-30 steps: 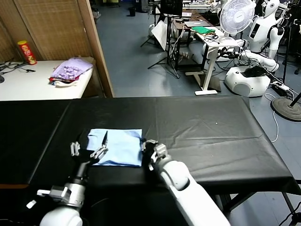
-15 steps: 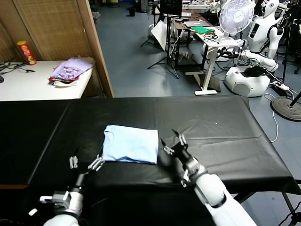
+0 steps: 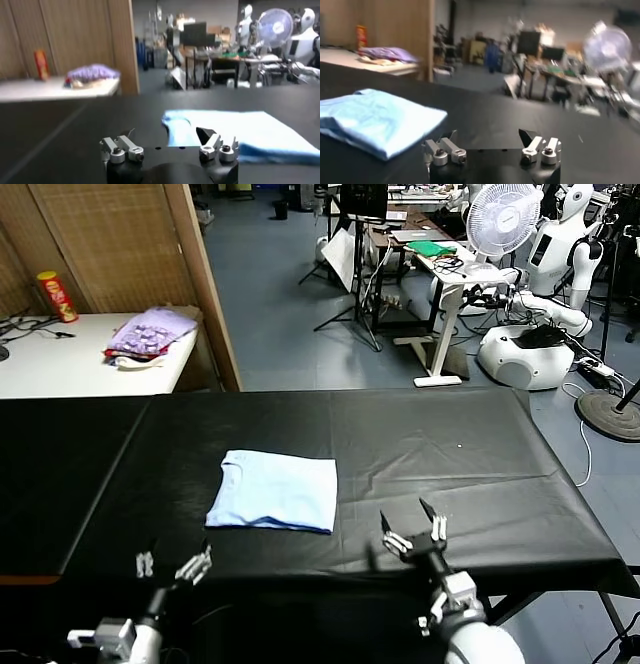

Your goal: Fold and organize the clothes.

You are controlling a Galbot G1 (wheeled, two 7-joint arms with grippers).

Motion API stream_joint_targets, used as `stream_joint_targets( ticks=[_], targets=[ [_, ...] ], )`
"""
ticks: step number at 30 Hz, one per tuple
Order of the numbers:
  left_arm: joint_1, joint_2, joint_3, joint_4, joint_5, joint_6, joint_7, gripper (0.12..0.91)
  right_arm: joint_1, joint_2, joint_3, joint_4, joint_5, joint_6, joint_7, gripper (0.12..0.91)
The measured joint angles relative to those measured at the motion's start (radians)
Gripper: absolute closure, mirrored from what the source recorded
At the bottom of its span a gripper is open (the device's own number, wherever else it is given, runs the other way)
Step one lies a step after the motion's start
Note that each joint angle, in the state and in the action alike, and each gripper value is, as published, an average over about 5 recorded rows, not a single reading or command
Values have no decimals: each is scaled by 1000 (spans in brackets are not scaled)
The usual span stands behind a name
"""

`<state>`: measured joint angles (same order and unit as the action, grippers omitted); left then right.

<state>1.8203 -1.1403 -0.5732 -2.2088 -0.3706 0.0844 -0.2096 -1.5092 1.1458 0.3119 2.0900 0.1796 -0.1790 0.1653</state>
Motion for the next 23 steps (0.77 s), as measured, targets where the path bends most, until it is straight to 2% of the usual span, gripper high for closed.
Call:
stream_joint_targets(
  ticks=[6, 9, 15, 23],
  targets=[
    [96, 15, -44, -57, -86, 85, 0, 232, -135, 36, 58, 109, 4, -84, 24, 227],
    [134, 20, -69, -86, -114, 110, -3, 232, -187, 48, 80, 153, -4, -120, 33, 227],
    [171, 22, -107, -124, -152, 136, -4, 232, -239, 55, 97, 197, -6, -138, 37, 227],
    [174, 19, -115, -135, -155, 140, -4, 232, -257, 56, 102, 211, -6, -140, 37, 227]
  ],
)
